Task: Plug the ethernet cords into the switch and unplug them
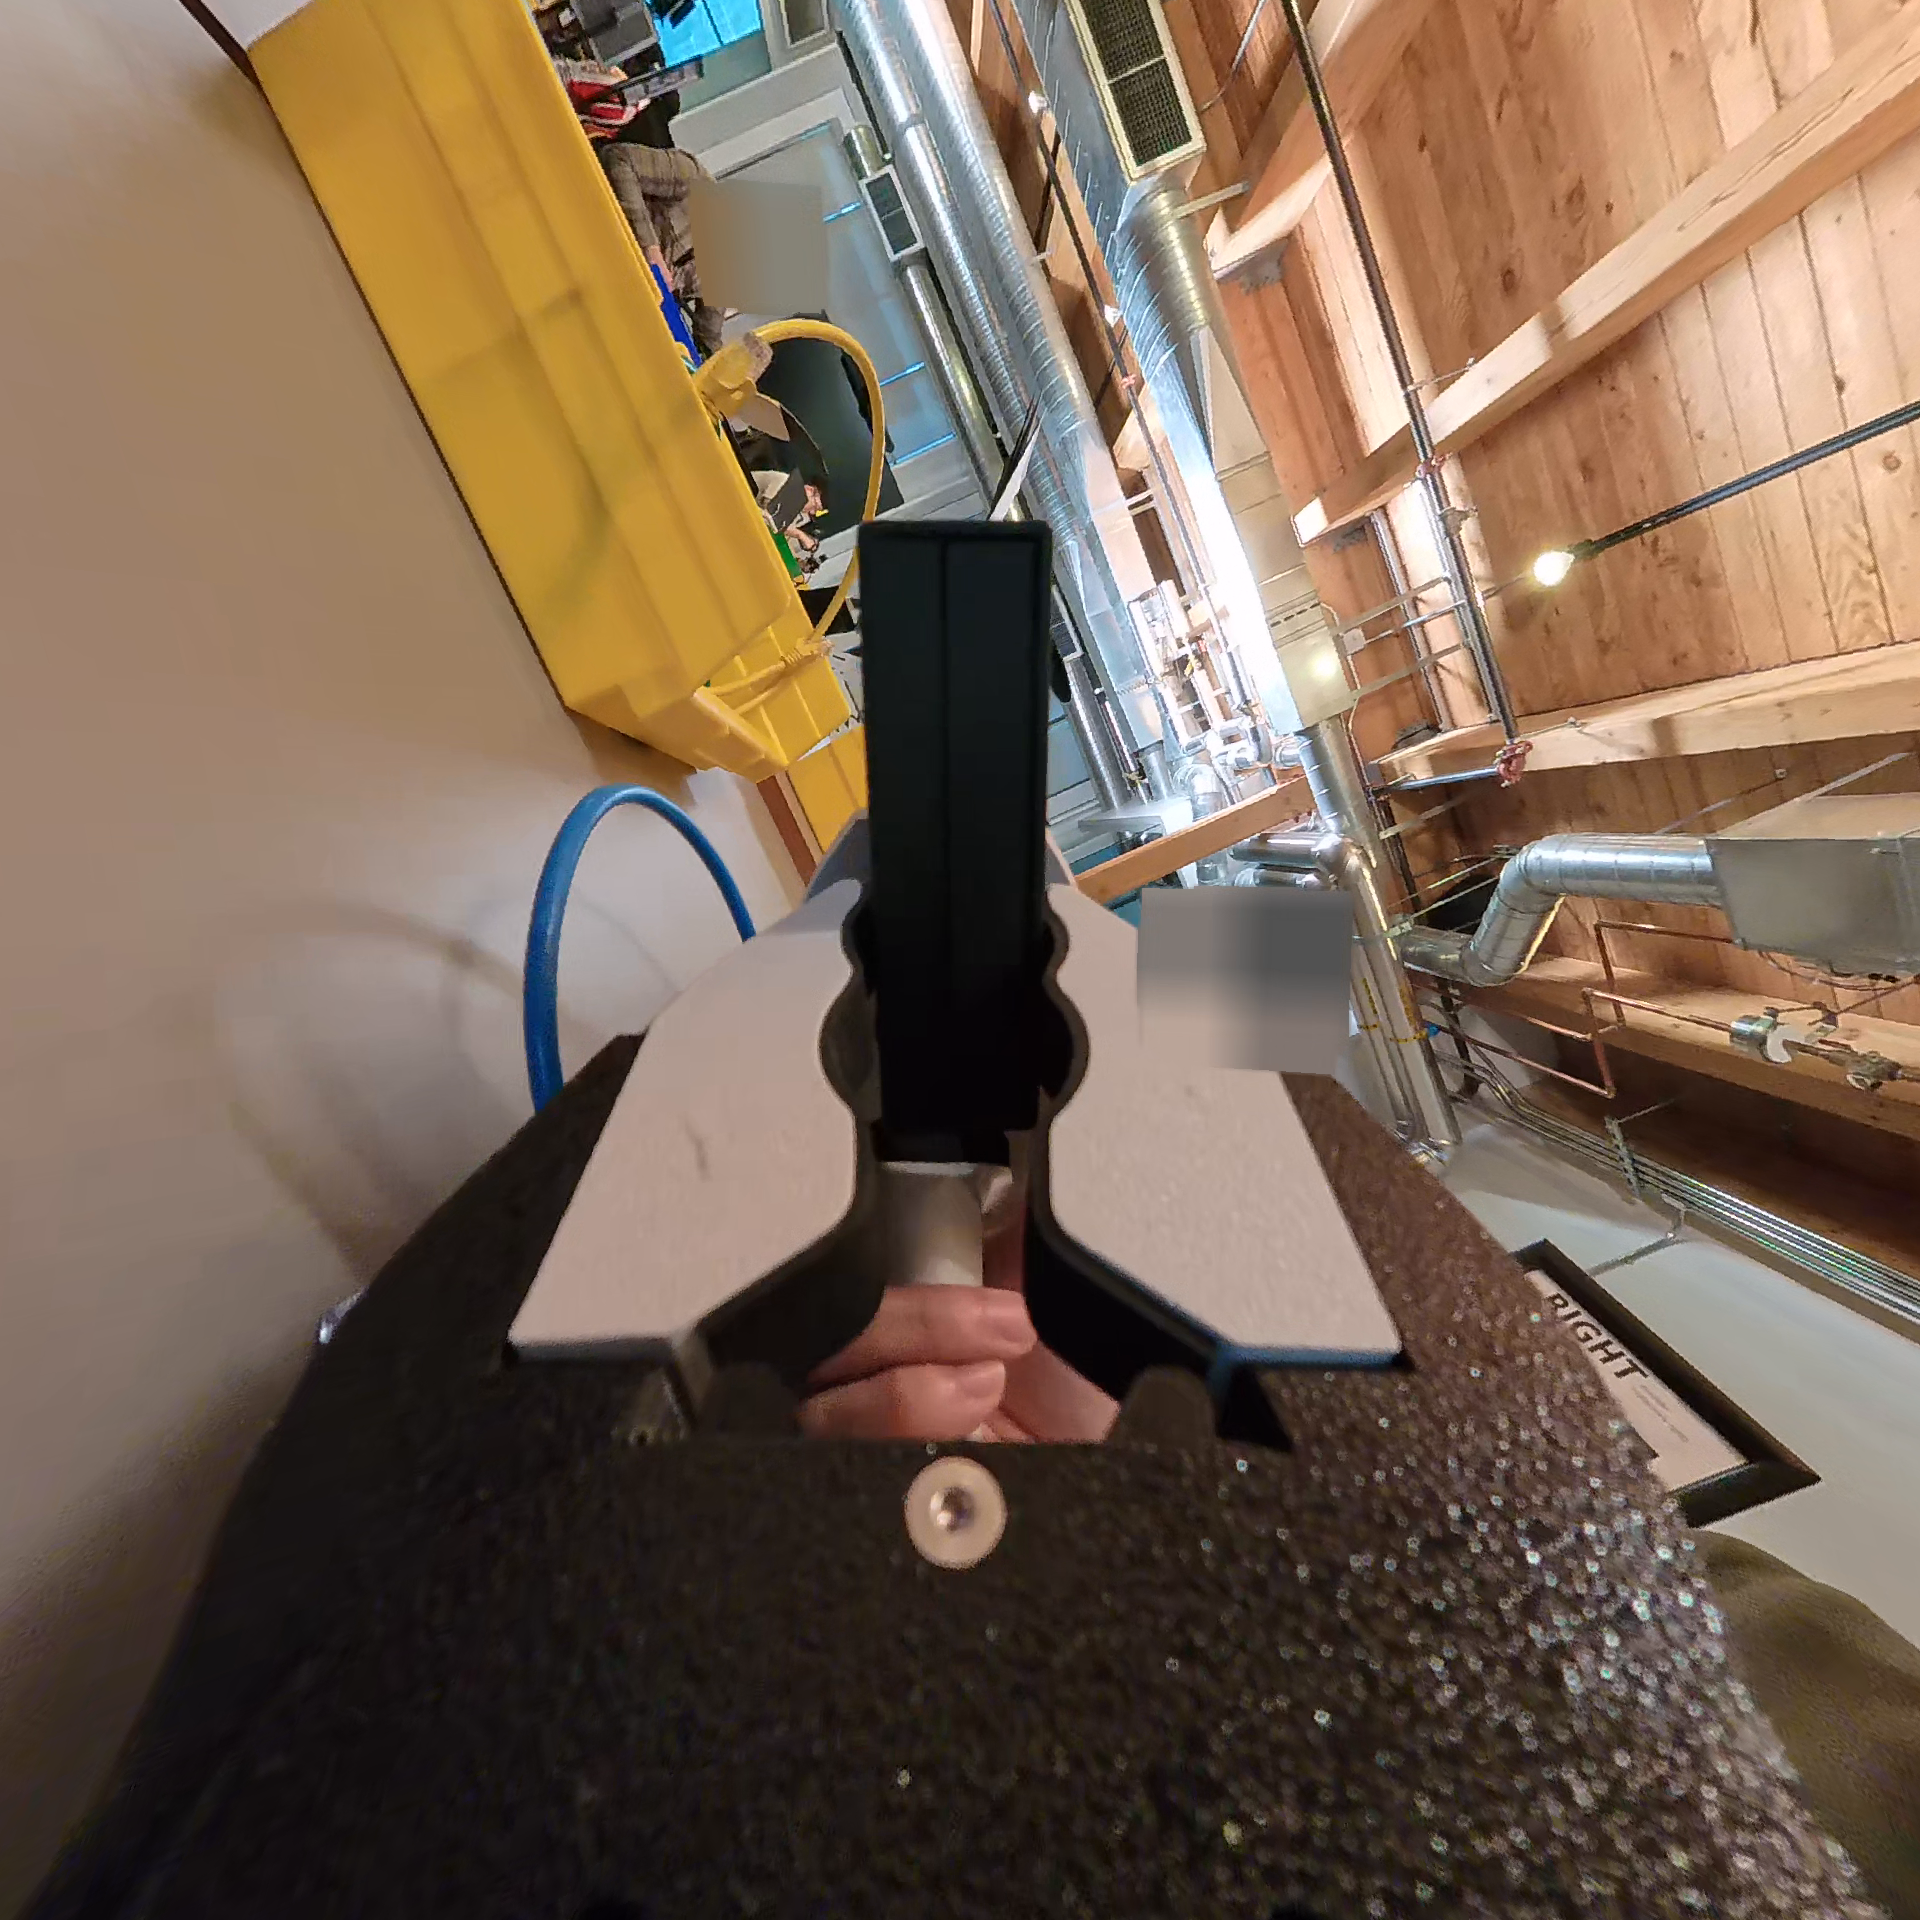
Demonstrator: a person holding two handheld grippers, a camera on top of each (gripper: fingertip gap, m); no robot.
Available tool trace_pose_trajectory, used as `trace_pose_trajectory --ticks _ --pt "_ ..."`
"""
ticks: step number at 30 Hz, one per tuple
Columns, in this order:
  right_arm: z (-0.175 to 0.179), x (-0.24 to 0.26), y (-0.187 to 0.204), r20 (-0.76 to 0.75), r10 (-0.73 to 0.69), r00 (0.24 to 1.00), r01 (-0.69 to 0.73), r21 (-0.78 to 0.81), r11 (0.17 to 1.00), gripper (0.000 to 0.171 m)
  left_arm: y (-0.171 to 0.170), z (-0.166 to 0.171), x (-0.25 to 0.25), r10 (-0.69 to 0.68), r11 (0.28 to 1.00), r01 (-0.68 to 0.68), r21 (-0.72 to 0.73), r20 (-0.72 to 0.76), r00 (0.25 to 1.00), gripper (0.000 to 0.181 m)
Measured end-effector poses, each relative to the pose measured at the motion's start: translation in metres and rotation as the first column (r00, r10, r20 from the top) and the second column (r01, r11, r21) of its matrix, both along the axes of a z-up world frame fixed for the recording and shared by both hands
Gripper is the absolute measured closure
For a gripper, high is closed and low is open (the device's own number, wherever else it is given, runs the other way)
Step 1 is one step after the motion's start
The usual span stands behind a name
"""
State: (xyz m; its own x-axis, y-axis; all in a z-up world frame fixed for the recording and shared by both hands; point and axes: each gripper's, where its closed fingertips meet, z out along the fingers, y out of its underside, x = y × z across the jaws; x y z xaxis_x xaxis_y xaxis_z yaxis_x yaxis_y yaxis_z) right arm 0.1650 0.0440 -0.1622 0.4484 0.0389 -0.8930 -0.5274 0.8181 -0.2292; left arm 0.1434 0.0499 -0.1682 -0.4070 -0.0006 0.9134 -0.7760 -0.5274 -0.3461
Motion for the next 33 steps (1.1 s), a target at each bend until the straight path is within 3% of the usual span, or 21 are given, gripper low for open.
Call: trace_pose_trajectory --ticks 9,11,33 --pt "0.004 0.000 -0.008 0.002 -0.047 0.999 0.047 0.070 0.996 0.151 0.000 0.005 0.000 0.021 0.999 -0.021 -0.037 0.012 1.000 0.154" --pt "0.001 0.001 -0.008 0.004 -0.045 0.999 0.045 0.036 0.998 0.157 0.000 0.004 0.000 0.022 0.999 -0.022 -0.024 0.017 1.000 0.154" --pt "-0.013 0.005 -0.010 -0.044 -0.031 0.999 0.029 -0.050 0.998 0.158 -0.008 -0.011 -0.001 0.009 0.999 -0.009 0.042 -0.006 1.000 0.155"
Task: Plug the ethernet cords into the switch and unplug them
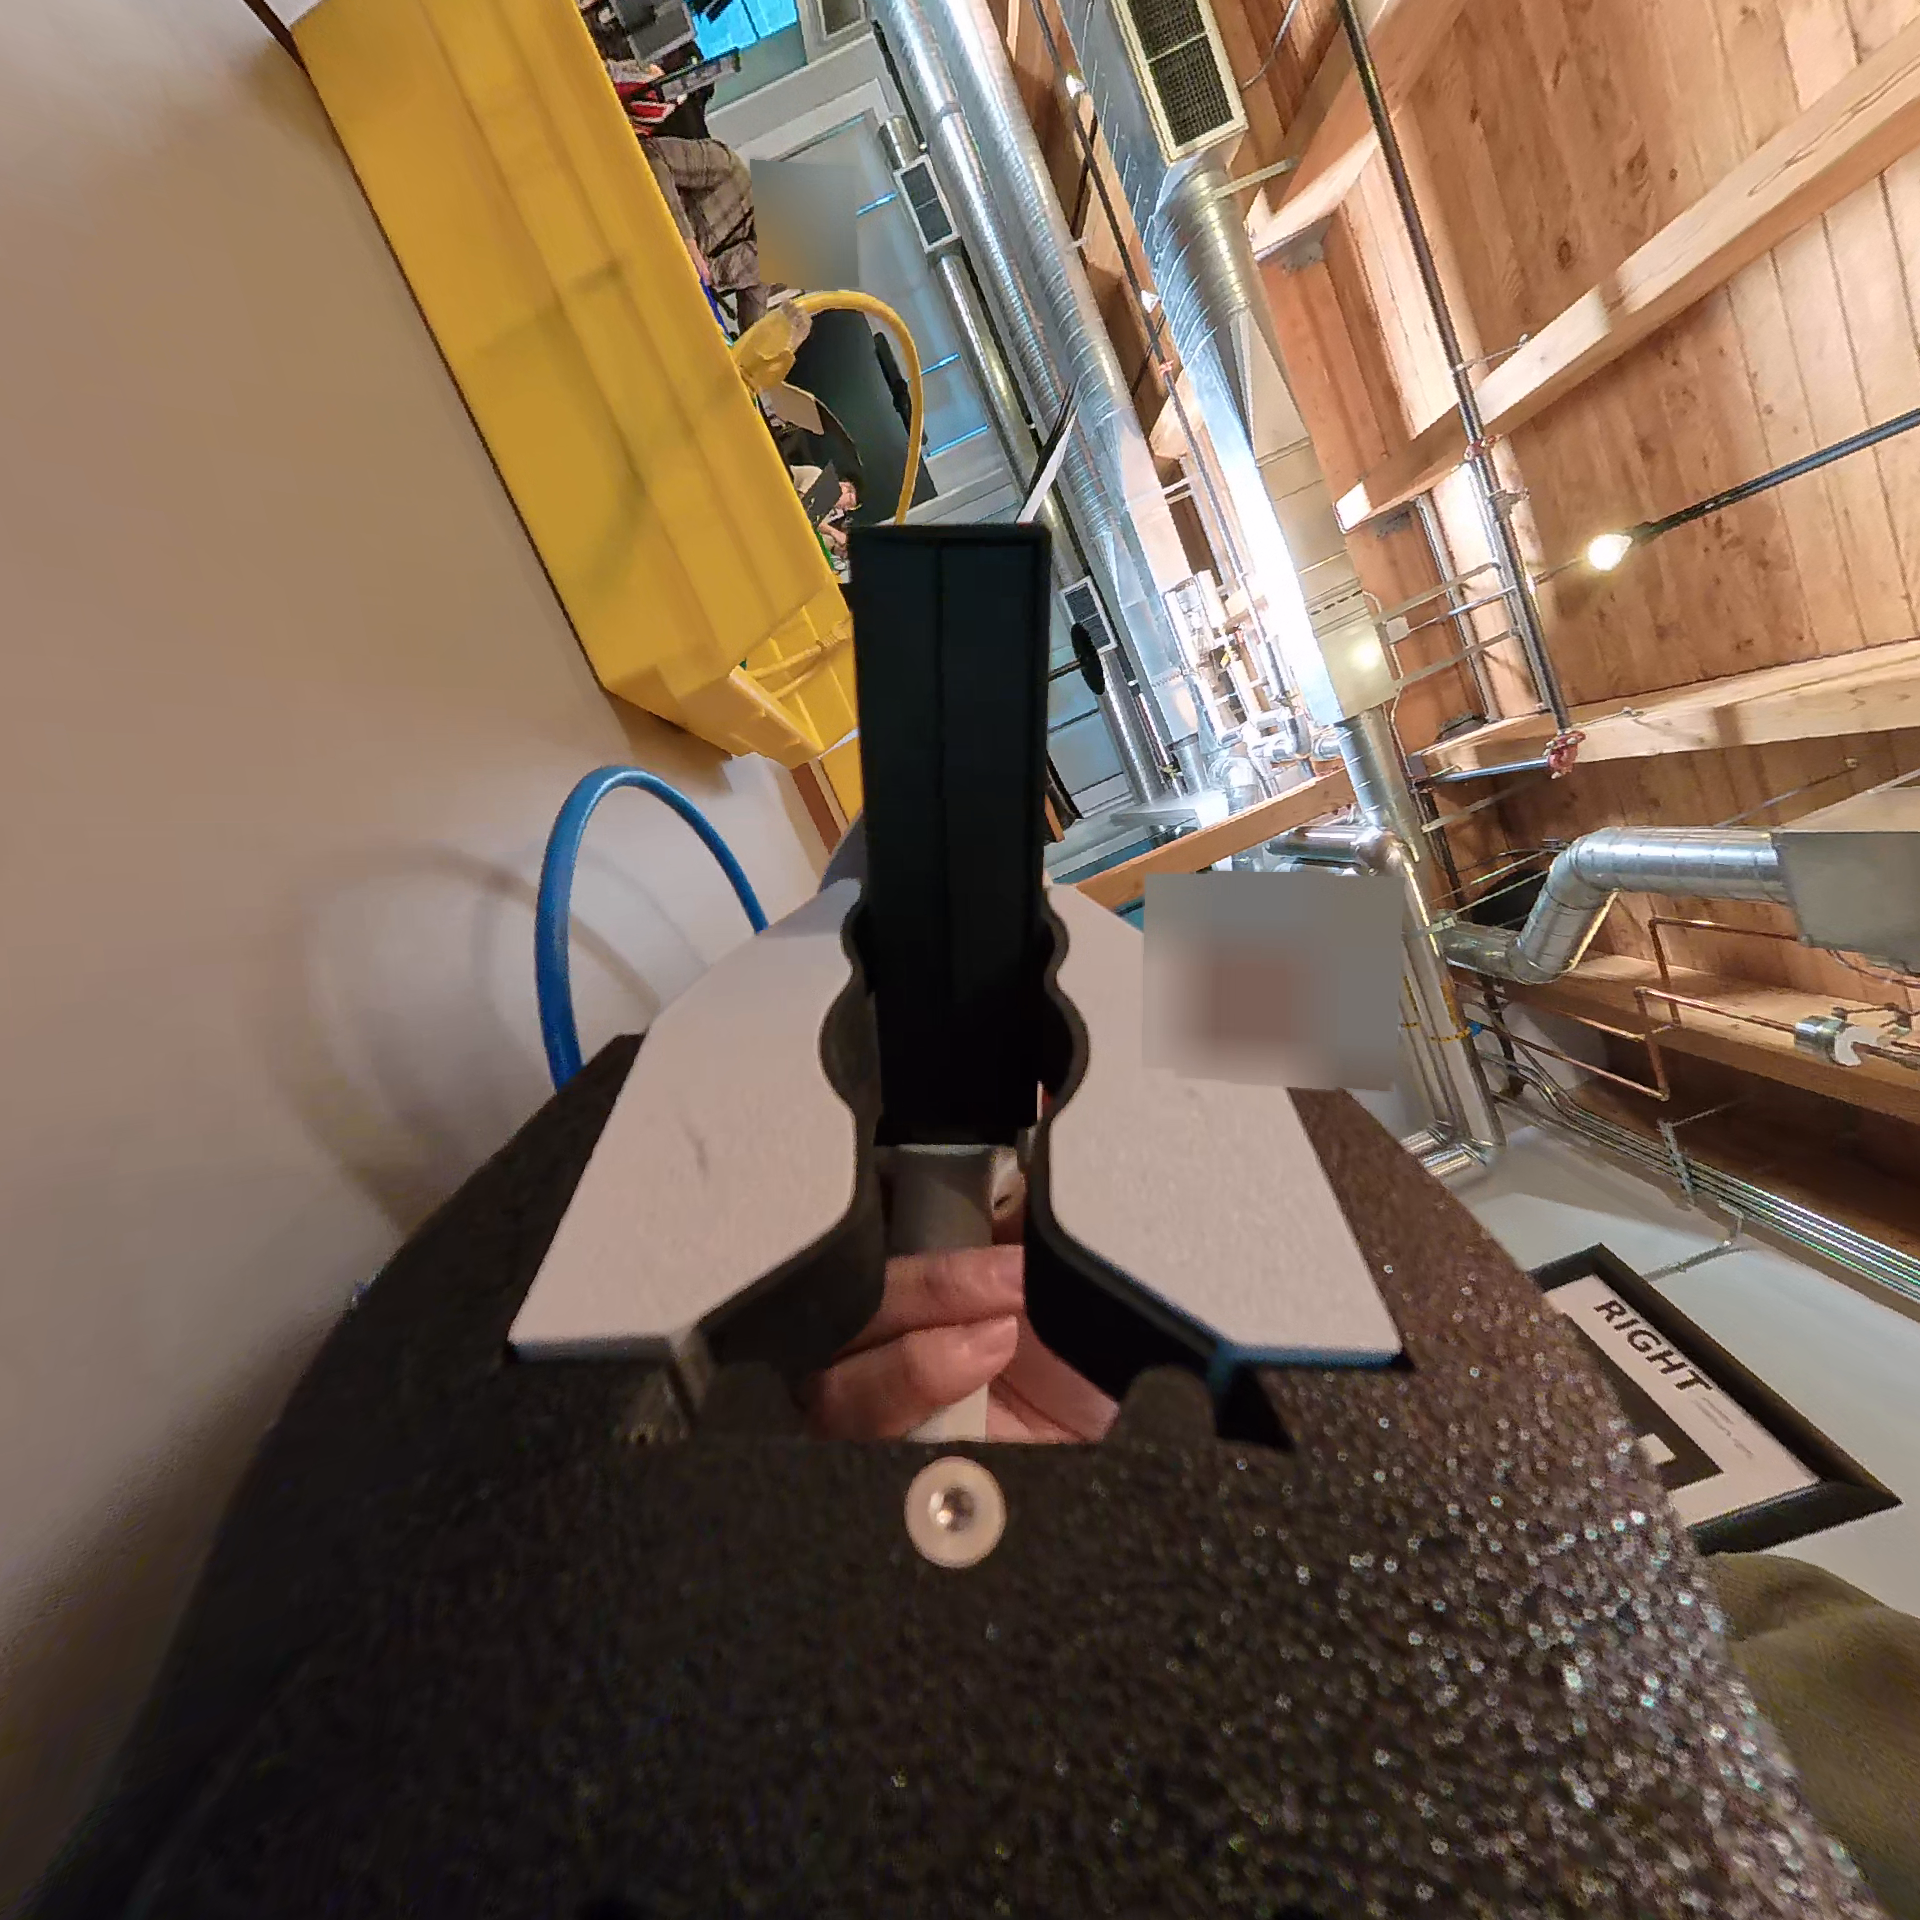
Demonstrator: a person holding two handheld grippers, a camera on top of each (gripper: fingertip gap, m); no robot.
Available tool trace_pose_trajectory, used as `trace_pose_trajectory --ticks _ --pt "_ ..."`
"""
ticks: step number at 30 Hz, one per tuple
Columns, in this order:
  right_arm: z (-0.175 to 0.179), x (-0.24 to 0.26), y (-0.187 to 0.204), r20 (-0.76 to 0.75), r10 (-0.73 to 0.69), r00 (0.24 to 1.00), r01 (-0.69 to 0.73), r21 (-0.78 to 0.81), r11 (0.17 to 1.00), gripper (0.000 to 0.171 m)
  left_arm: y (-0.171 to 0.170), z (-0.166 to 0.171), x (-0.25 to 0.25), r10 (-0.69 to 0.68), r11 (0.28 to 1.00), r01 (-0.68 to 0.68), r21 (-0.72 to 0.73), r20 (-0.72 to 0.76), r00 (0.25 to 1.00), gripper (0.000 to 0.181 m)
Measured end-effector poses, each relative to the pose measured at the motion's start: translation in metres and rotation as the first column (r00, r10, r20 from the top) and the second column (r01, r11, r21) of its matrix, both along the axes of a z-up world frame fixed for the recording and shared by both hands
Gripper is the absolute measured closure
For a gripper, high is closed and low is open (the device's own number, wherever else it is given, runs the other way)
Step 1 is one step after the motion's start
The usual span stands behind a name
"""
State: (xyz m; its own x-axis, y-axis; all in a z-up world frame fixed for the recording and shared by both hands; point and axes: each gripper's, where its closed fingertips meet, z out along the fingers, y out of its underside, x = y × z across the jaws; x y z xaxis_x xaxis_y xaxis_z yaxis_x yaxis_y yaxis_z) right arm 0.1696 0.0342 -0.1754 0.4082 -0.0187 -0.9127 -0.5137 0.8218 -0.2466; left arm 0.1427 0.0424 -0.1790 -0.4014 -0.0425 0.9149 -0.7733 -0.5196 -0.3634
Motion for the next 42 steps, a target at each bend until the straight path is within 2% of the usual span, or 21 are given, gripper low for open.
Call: trace_pose_trajectory --ticks 30,39,42 --pt "-0.0019 0.0014 0.0019 0.009 0.011 1.000 -0.011 0.020 1.000 0.158 0.0009 -0.0019 0.0014 0.017 1.000 -0.017 0.001 0.001 1.000 0.154" --pt "-0.0026 0.0027 0.0050 -0.016 0.028 0.999 -0.028 -0.042 0.999 0.162 0.0042 -0.0026 0.0048 0.068 0.998 -0.068 -0.009 0.021 0.997 0.154" --pt "0.0032 0.0036 0.0068 0.022 0.032 0.999 -0.030 -0.080 0.996 0.164 0.0051 0.0024 0.0052 0.088 0.996 -0.087 -0.026 0.051 0.995 0.154"
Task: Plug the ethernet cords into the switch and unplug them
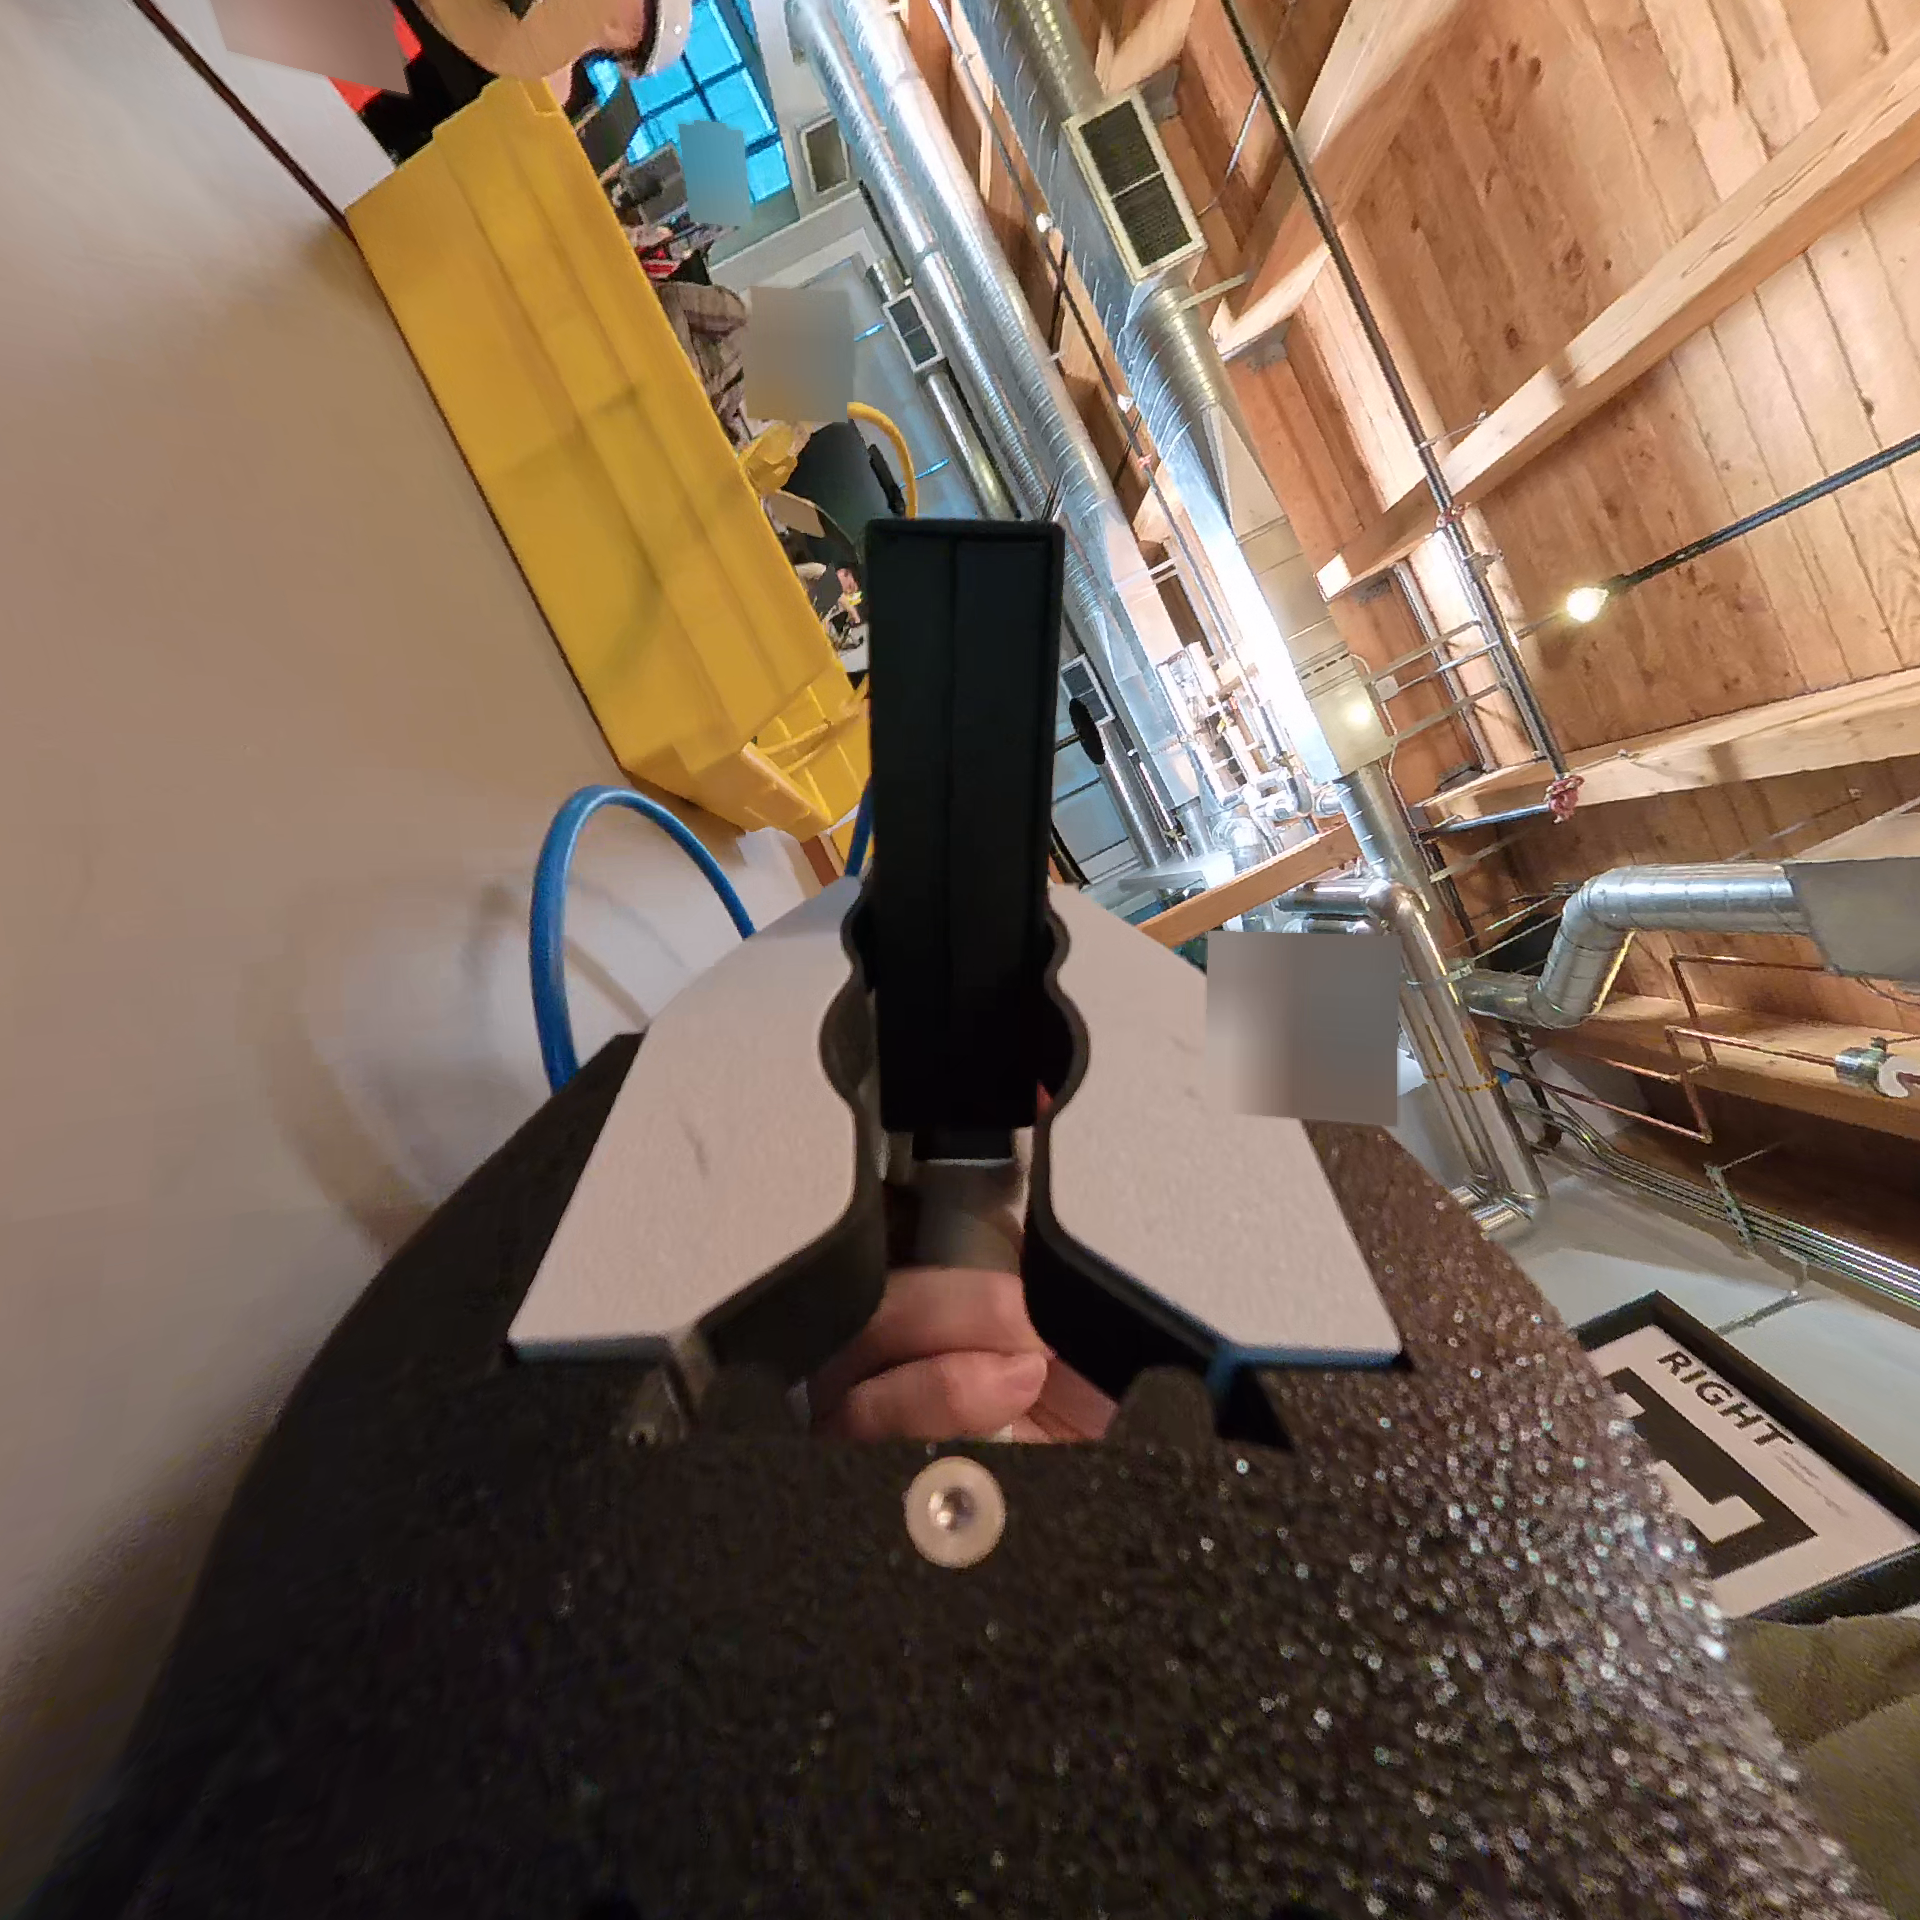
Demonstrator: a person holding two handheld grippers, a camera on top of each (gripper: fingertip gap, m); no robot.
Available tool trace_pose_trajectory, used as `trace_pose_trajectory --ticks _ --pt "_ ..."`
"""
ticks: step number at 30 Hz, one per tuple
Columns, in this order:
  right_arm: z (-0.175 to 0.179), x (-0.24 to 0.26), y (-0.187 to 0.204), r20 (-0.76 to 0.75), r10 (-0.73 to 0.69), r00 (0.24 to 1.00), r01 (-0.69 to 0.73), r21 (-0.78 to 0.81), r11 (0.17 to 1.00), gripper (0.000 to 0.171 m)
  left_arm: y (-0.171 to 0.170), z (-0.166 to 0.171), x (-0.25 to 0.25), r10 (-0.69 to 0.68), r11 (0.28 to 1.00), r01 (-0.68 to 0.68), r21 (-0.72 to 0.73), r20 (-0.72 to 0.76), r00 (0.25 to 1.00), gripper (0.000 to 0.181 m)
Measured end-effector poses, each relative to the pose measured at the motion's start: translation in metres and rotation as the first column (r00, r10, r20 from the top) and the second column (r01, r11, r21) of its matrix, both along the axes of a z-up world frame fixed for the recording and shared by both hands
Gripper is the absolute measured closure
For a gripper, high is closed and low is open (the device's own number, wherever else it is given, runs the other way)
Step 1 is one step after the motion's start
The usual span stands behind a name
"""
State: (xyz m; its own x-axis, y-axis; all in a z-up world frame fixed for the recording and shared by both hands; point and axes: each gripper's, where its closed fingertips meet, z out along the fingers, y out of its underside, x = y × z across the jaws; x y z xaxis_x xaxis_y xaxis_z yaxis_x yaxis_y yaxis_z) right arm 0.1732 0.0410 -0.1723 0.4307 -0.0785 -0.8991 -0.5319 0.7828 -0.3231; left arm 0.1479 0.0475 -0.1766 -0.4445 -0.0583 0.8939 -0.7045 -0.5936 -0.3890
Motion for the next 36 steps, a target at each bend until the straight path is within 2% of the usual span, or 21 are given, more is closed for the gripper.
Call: trace_pose_trajectory --ticks 9,15,19,20,22,26,28,31,36 --pt "0.004 0.001 0.004 0.083 0.023 0.996 -0.016 -0.081 0.997 0.164 0.004 0.003 0.002 0.003 0.997 -0.003 -0.082 0.003 1.000 0.153" --pt "0.008 0.002 0.006 0.132 0.029 0.991 -0.007 -0.157 0.988 0.164 0.008 0.006 0.004 -0.018 0.970 -0.001 -0.245 -0.074 0.997 0.152" --pt "0.011 0.000 0.008 0.139 0.051 0.989 -0.036 -0.109 0.993 0.164 0.013 0.010 0.006 0.143 0.989 -0.146 0.014 0.143 0.979 0.154" --pt "0.013 -0.001 0.010 0.147 0.057 0.987 -0.042 -0.102 0.994 0.164 0.016 0.012 0.006 0.164 0.986 -0.169 0.015 0.155 0.974 0.154" --pt "0.016 -0.001 0.015 0.161 0.060 0.985 -0.037 -0.142 0.989 0.164 0.021 0.014 0.007 0.186 0.981 -0.179 -0.075 0.102 0.977 0.154" --pt "0.010 0.002 0.018 0.146 0.073 0.987 -0.046 -0.180 0.983 0.164 0.023 0.007 0.011 0.176 0.970 -0.170 -0.172 0.019 0.984 0.154" --pt "0.012 0.000 0.020 0.174 0.097 0.980 -0.062 -0.198 0.978 0.163 0.023 0.010 0.008 0.180 0.969 -0.167 -0.182 0.057 0.982 0.153" --pt "0.018 -0.005 0.016 0.205 0.140 0.969 -0.098 -0.203 0.974 0.164 0.020 0.016 0.005 0.079 0.992 -0.063 -0.109 0.150 0.986 0.153" --pt "0.013 -0.015 0.018 0.156 0.199 0.967 -0.174 -0.159 0.972 0.164 0.021 0.016 0.001 0.000 0.998 -0.013 0.055 0.218 0.976 0.153"
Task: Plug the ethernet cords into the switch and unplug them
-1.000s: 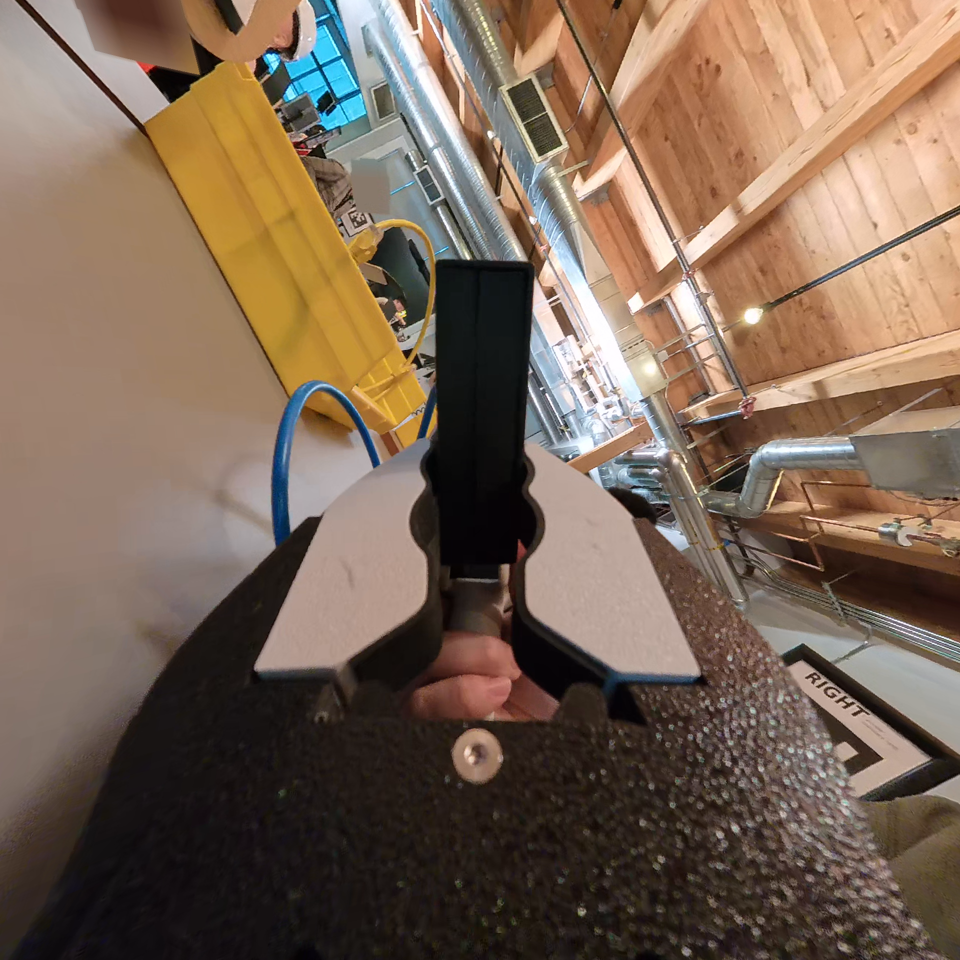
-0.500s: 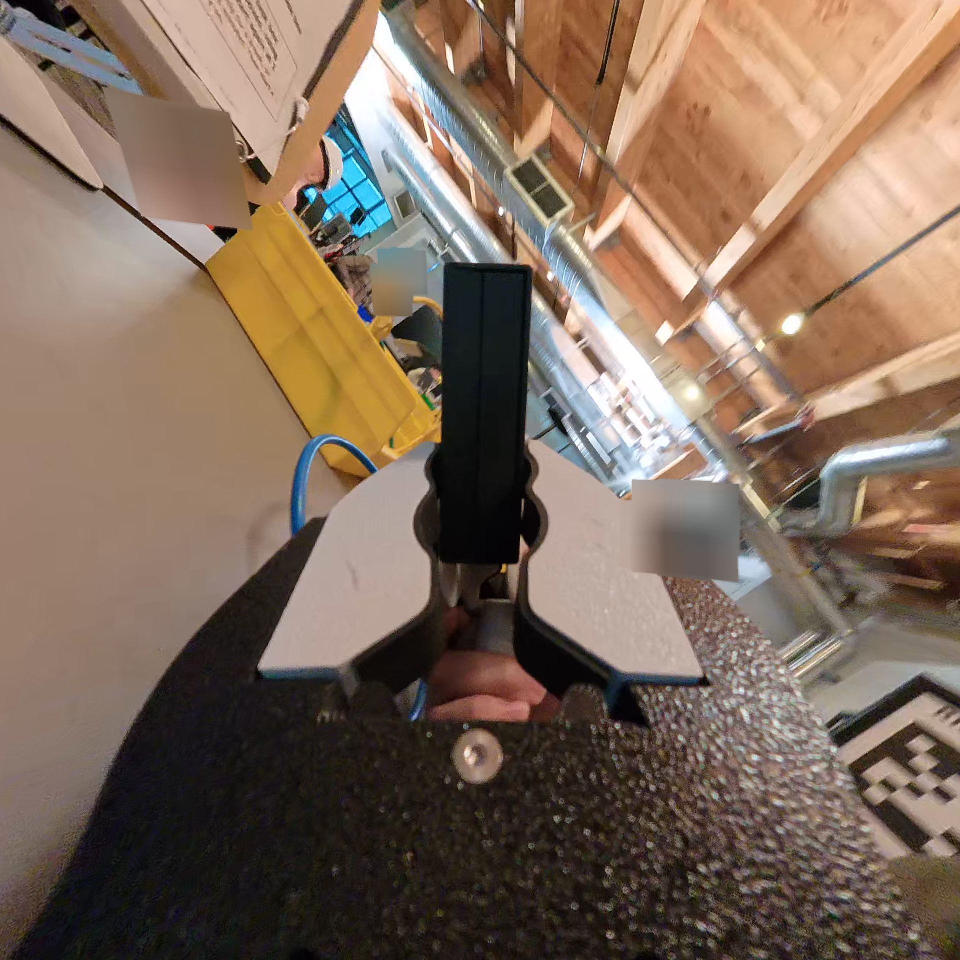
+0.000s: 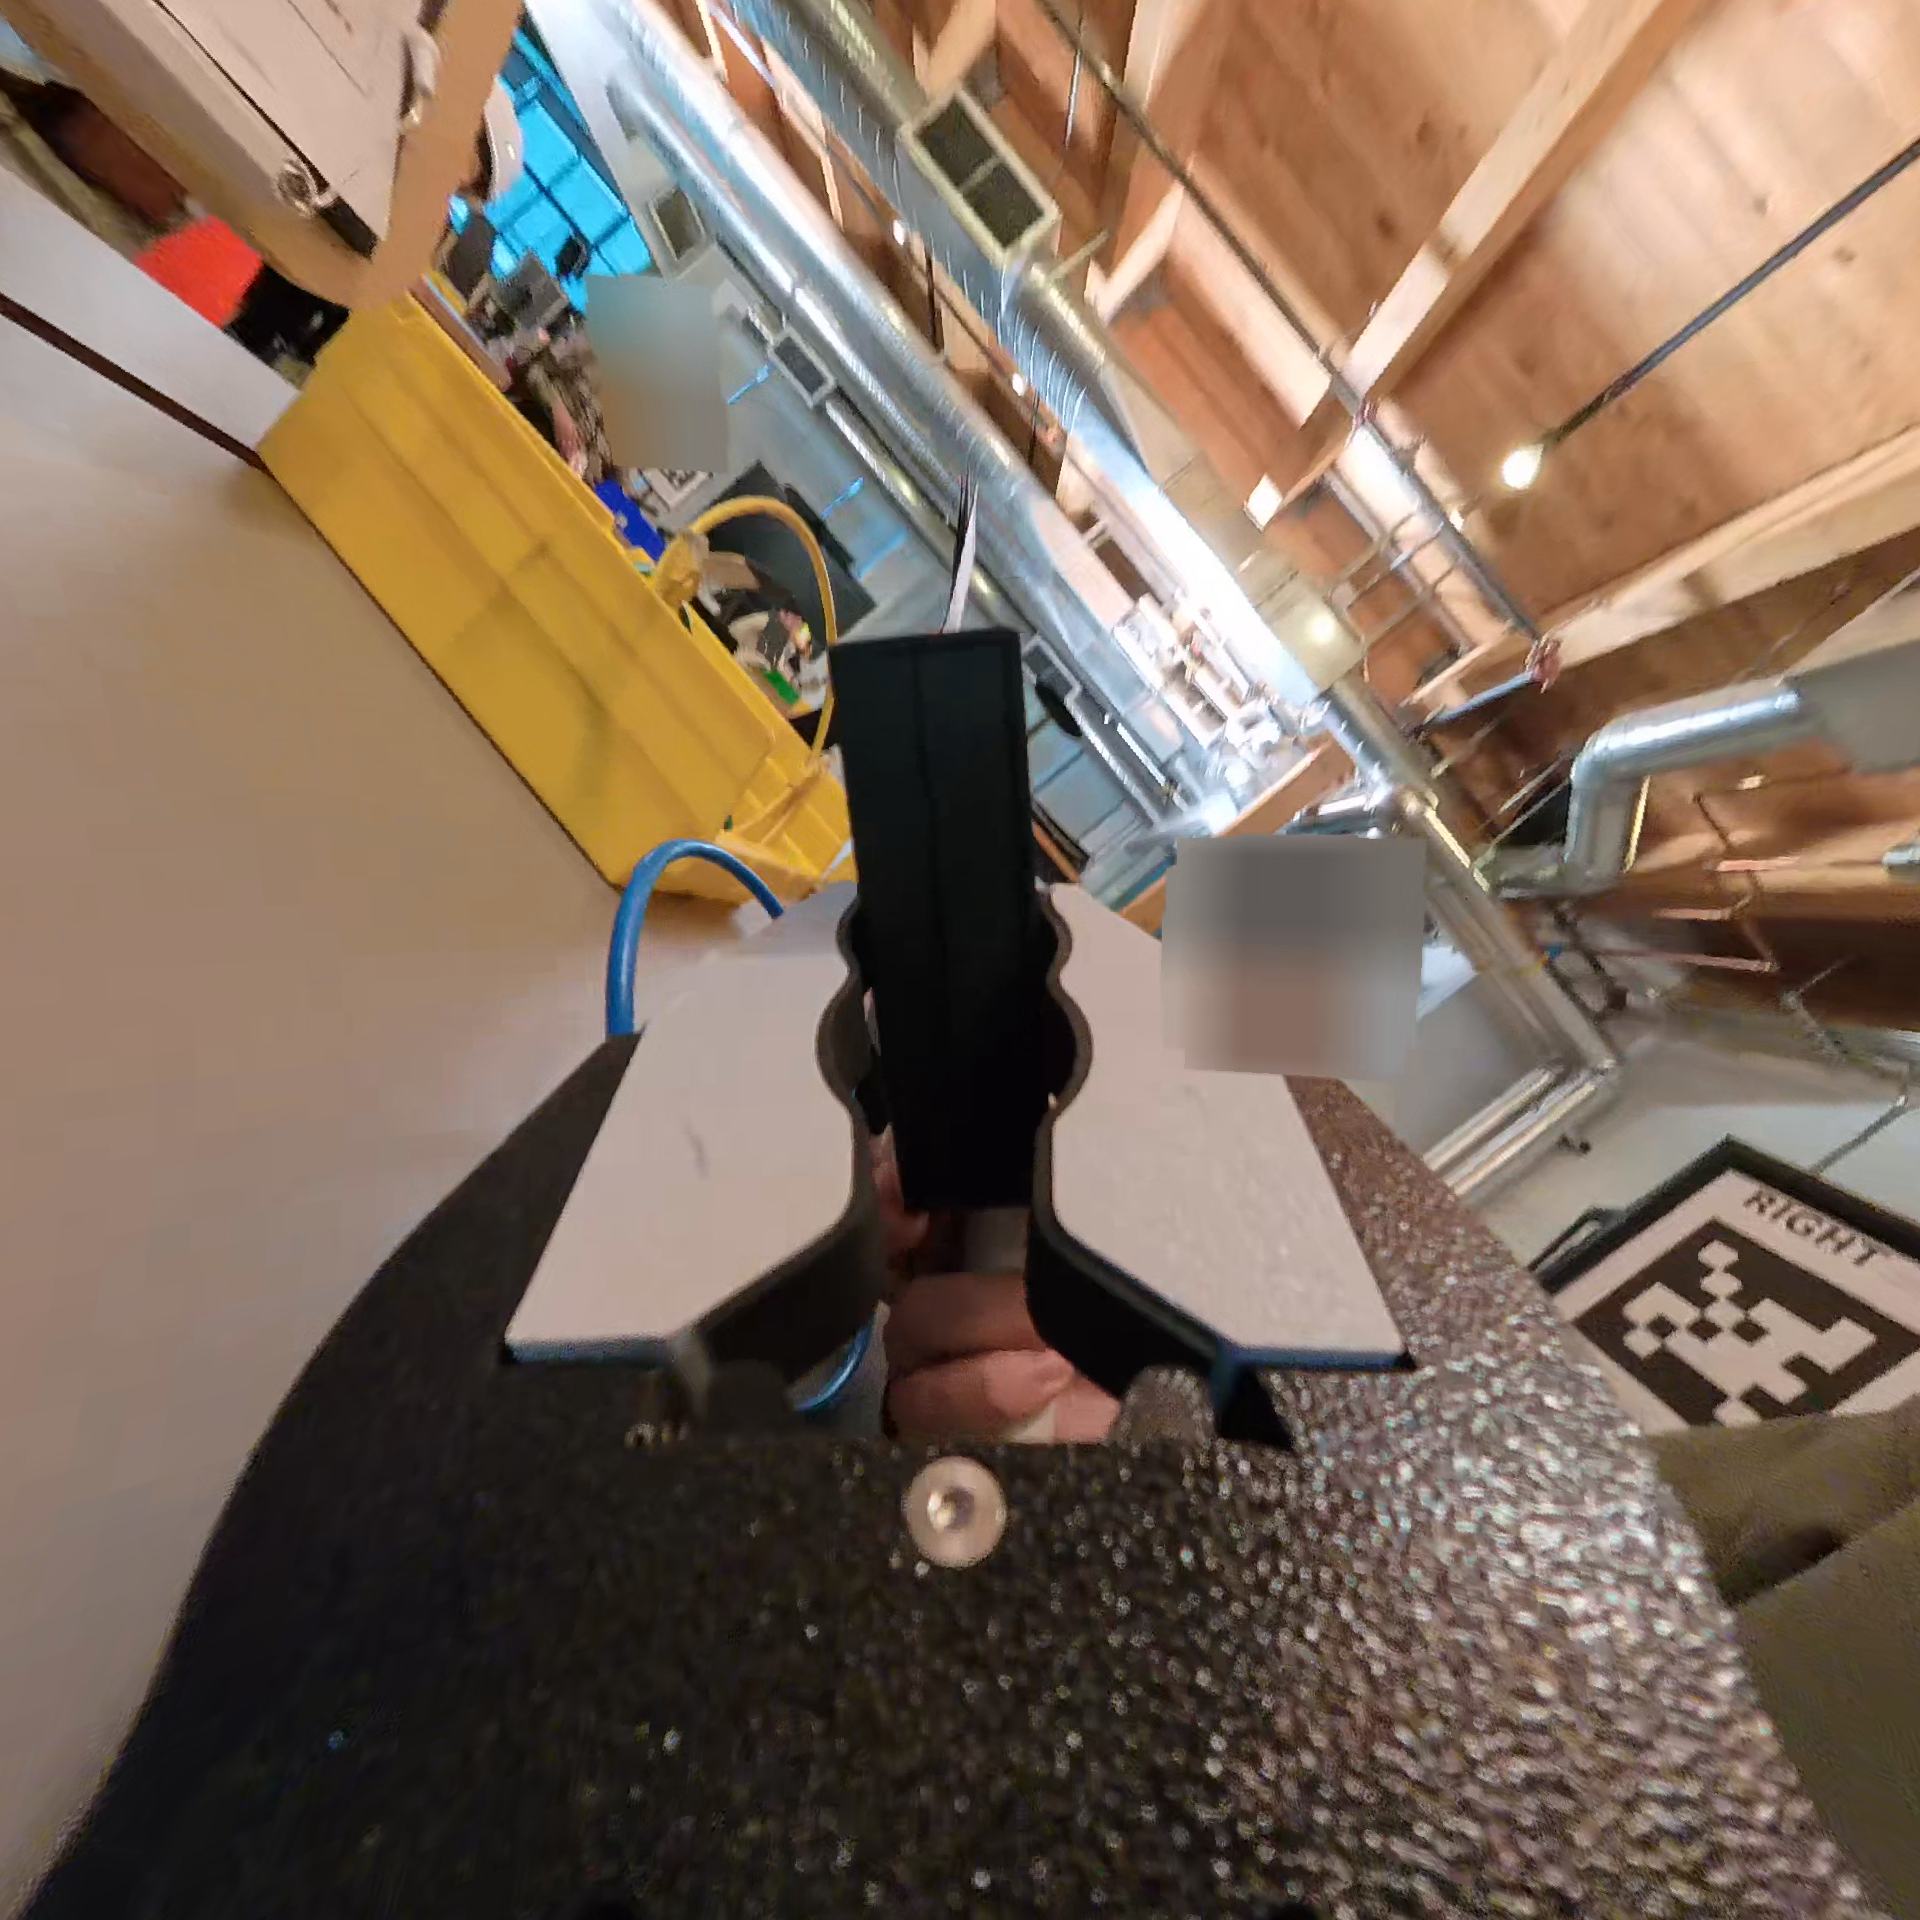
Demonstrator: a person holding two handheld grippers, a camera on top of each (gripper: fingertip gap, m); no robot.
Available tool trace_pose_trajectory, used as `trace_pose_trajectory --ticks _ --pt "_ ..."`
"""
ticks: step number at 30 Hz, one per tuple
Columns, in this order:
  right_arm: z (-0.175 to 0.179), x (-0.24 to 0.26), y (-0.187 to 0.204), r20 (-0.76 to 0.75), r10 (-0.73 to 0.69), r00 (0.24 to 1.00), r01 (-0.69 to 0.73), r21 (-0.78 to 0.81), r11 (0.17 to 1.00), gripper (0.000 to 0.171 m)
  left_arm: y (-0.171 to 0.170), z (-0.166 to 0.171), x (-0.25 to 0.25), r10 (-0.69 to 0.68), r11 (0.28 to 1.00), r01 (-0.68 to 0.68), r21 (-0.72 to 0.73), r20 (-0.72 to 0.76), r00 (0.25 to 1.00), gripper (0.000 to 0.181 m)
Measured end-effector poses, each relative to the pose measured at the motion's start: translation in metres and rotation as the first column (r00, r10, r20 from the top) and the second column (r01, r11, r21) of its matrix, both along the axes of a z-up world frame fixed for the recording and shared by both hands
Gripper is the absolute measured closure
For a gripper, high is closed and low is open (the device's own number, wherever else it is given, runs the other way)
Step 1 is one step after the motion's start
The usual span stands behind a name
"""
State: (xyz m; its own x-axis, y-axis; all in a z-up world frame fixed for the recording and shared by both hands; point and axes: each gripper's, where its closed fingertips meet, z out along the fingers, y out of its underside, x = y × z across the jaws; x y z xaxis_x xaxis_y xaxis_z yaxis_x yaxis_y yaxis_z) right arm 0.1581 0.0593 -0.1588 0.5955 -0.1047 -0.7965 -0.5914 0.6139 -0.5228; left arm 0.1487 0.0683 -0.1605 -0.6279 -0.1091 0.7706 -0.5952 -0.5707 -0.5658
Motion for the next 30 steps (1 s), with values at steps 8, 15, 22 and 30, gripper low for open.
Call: trace_pose_trajectory --ticks 8,15,22,30 --pt "-0.006 0.004 0.001 -0.025 -0.056 0.998 0.056 -0.027 0.998 0.164 0.001 -0.008 0.004 -0.052 0.992 0.026 -0.122 -0.215 0.975 0.154" --pt "-0.011 0.008 -0.001 -0.058 -0.067 0.996 0.067 -0.001 0.998 0.164 -0.004 -0.015 0.005 0.035 0.992 -0.054 -0.112 -0.164 0.986 0.154" --pt "-0.010 0.008 -0.002 -0.036 -0.068 0.997 0.068 -0.004 0.998 0.164 -0.005 -0.016 0.005 -0.053 0.984 0.012 -0.176 -0.233 0.971 0.153" --pt "-0.005 0.007 0.001 0.022 -0.071 0.997 0.072 -0.036 0.997 0.163 -0.002 -0.010 0.005 0.060 0.996 -0.067 -0.051 -0.119 0.991 0.154"
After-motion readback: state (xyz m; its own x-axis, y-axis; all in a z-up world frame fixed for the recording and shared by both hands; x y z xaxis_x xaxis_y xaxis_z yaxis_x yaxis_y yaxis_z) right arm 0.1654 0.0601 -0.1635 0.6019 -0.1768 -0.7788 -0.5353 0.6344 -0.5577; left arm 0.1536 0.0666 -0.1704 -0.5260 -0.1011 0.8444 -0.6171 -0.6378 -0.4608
